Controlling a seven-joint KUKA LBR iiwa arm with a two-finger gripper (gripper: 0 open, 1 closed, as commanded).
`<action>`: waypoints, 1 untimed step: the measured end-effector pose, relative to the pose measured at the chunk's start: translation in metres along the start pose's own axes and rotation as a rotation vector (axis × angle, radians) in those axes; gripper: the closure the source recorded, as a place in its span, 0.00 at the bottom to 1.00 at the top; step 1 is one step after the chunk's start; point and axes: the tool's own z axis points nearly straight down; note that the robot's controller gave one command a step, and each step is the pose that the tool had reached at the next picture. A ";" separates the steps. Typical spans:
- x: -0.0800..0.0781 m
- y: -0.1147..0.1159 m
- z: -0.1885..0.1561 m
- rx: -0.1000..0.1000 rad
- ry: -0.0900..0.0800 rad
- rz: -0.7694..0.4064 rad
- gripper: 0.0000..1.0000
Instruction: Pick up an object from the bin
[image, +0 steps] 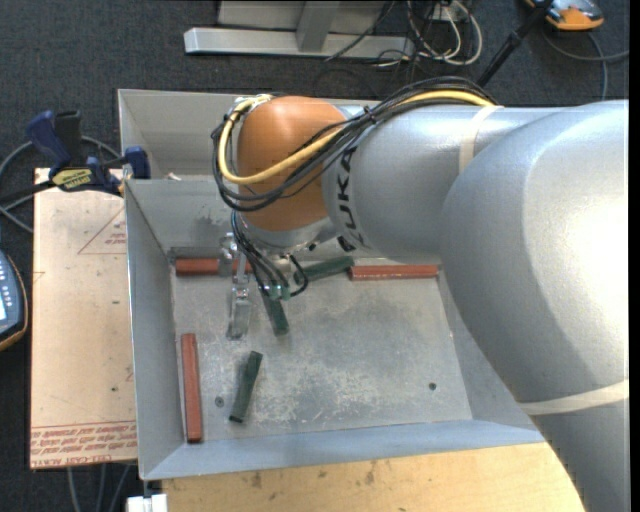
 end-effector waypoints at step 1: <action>0.024 -0.032 0.062 0.000 -0.003 0.276 0.00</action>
Offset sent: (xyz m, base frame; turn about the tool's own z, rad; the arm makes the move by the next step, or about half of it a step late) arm -0.0233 -0.0321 -0.0605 0.2771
